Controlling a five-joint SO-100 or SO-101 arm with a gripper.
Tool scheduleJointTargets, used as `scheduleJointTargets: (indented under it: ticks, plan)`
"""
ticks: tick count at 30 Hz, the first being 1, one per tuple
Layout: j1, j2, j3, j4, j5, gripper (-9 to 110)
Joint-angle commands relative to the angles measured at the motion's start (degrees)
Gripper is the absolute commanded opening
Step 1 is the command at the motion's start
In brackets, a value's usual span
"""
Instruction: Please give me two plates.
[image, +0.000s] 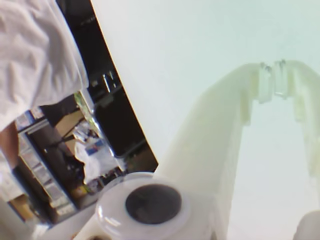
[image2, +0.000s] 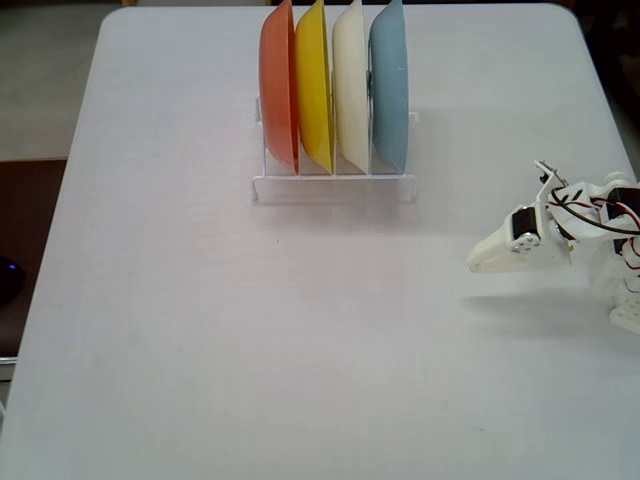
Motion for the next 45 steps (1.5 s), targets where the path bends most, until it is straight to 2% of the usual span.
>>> scheduleJointTargets:
  ticks: [1,6,20,27,32,40,45]
  plan:
    - [0.26,0.62,-5.10,3.87,-0.26,-1]
    - [3.69,-2.37,-16.26,5.71,-4.22,-1]
    - [17.31,-39.55,-59.15,2.90,-27.07,0]
    - [20.92,-49.48,-71.54,2.90,-34.63,15]
    - [22.32,-54.67,-78.40,3.08,-40.17,20]
    - [26.28,-62.75,-86.66,8.44,-44.65,39]
    - [28.12,-68.64,-91.41,10.63,-46.05,44]
